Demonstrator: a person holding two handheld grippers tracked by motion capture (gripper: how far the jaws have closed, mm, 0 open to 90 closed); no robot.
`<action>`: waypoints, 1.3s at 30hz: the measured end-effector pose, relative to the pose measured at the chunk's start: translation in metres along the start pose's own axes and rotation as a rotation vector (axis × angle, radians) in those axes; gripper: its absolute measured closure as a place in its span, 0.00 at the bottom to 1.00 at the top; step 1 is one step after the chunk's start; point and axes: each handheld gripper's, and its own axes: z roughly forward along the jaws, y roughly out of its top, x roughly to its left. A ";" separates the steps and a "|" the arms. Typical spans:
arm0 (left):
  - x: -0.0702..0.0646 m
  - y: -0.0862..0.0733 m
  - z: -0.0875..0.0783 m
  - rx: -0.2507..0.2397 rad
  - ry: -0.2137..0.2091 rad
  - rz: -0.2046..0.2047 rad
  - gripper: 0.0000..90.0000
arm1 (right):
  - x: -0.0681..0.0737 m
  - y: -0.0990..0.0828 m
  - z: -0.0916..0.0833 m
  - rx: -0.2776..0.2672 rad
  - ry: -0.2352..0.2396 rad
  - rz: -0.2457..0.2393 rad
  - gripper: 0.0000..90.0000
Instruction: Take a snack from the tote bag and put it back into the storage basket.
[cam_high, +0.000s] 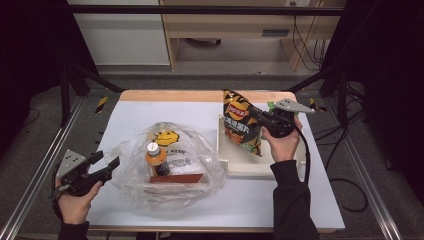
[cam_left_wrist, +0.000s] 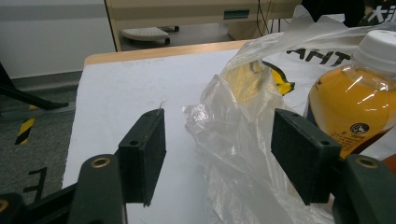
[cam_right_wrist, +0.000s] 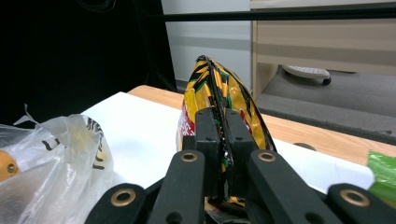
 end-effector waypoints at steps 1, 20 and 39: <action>0.000 0.000 0.000 0.000 0.000 0.000 0.39 | 0.000 -0.001 0.003 0.000 0.002 0.000 0.97; 0.001 -0.002 0.002 0.008 -0.001 -0.005 0.39 | -0.019 -0.016 0.016 0.000 -0.023 0.011 0.89; 0.001 -0.002 0.002 0.009 -0.001 -0.007 0.39 | -0.024 -0.014 0.012 -0.030 -0.121 0.001 0.41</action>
